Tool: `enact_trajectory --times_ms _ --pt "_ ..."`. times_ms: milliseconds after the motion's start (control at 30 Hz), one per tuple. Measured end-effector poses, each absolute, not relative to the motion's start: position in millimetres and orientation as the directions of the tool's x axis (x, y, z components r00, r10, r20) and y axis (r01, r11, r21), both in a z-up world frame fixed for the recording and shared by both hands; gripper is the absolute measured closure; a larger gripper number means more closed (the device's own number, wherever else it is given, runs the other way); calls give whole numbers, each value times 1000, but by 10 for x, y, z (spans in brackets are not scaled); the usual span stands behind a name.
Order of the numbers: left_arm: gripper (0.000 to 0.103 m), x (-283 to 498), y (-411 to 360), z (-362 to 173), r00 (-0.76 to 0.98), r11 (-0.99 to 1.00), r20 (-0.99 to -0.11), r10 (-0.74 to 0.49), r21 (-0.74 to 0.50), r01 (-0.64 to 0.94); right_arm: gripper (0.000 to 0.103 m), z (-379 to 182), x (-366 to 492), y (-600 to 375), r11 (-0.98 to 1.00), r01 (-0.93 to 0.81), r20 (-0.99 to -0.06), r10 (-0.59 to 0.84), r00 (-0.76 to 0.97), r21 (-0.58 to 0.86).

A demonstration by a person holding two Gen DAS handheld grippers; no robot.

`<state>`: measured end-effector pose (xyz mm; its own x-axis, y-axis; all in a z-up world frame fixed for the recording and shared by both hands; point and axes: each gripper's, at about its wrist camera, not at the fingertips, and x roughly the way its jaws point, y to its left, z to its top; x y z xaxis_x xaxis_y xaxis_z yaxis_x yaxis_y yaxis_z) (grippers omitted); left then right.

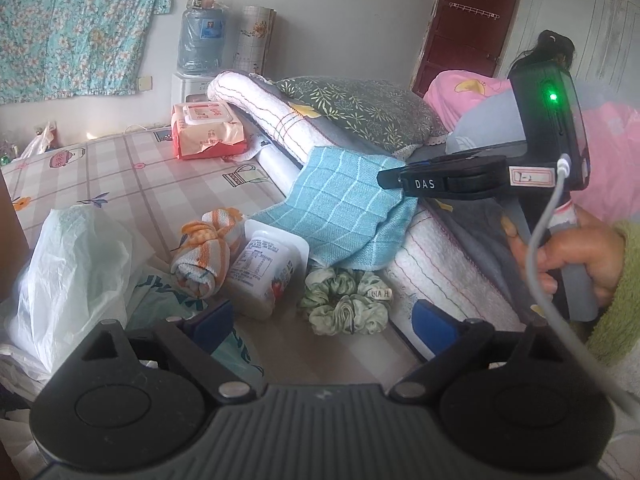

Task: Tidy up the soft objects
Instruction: 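Reach the right tool to the blue checked towel and close on it, then carry the blue checked towel with the right tool into the cardboard box and release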

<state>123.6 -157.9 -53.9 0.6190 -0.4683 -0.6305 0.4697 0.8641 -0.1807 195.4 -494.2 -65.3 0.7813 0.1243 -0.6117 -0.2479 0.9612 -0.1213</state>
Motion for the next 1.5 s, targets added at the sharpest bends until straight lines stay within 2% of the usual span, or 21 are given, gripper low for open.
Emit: enact_trajectory --times_ms 133,200,333,467,567,633,700,800,933,1033,1133,1333,1467,1500 --pt "8 1218 -1494 -526 646 884 -631 -429 -148 443 92 -625 1833 -4811 906 -417 -638 285 716 -64" --pt "14 1231 -1439 -509 657 898 -636 -405 -141 416 91 -638 1829 -4799 893 -450 -655 335 677 -7" --pt "21 1295 -1336 -458 665 911 -638 -388 -157 382 90 -746 1884 -4857 875 -443 -666 449 595 194" --pt "34 1384 -1259 -394 675 921 -632 -381 -192 340 89 -936 1940 -4863 843 -415 -664 529 529 341" --pt "42 1462 -1247 -336 673 919 -627 -393 -235 317 88 -1036 1930 -4788 847 -415 -691 517 505 331" --pt "46 1495 -1262 -313 667 917 -629 -399 -254 308 84 -1036 1912 -4753 848 -421 -700 512 498 321" --pt "52 1520 -1288 -290 665 916 -629 -402 -267 301 71 -999 1881 -4749 845 -426 -696 518 497 324" --pt "54 1500 -1326 -285 669 917 -627 -398 -259 302 55 -894 1818 -4815 838 -424 -670 535 515 343" --pt "55 1472 -1339 -309 662 917 -635 -398 -257 304 49 -692 1802 -5055 812 -394 -592 583 556 431" --pt "55 1456 -1328 -327 661 919 -640 -393 -253 302 38 -614 1892 -5286 818 -299 -553 558 619 491" --pt "55 1439 -1306 -342 656 919 -645 -393 -257 298 37 -652 2047 -5322 873 -223 -607 466 644 433" --pt "55 1392 -1203 -323 658 917 -639 -398 -273 290 37 -1117 2457 -5101 909 -180 -767 415 488 377" --pt "55 1383 -1122 -282 667 918 -630 -397 -280 282 37 -1215 2534 -5066 902 -145 -778 426 461 407" --pt "55 1382 -1110 -276 668 917 -628 -399 -283 281 41 -1214 2530 -5053 906 -141 -785 418 458 400"
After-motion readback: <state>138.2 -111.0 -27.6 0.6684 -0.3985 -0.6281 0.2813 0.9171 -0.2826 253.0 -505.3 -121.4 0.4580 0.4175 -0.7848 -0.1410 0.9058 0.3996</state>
